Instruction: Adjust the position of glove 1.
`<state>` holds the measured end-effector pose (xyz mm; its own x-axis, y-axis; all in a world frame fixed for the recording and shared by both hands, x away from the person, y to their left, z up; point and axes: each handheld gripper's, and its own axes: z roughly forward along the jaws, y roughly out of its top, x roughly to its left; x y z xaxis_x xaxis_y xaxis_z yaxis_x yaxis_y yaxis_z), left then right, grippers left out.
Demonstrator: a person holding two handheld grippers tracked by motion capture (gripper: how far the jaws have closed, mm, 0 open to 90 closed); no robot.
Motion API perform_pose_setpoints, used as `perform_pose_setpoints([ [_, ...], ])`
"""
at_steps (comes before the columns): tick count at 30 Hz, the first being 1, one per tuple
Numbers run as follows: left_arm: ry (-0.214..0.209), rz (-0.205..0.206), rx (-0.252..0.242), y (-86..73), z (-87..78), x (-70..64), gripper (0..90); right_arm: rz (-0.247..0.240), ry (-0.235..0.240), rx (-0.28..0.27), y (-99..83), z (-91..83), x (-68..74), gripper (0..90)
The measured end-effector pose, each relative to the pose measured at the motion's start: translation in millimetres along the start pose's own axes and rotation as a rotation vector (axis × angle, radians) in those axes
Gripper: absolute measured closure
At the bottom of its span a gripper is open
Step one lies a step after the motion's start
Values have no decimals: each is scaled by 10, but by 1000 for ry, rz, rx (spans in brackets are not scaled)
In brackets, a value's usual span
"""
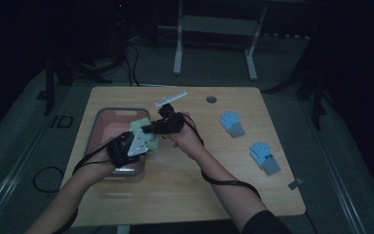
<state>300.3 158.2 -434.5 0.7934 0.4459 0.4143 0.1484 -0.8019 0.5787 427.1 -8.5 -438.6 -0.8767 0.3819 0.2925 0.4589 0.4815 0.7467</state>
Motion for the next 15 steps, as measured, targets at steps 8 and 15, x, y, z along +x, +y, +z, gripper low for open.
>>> perform_pose_setpoints([
  [8, 22, -24, 28, -233, -87, 71, 772, -10, 30, 16, 150, 321, 113, 736],
  [15, 26, -34, 47, -461, -165, 128, 771, -40, 61, 34, 258, 588, 199, 736],
])
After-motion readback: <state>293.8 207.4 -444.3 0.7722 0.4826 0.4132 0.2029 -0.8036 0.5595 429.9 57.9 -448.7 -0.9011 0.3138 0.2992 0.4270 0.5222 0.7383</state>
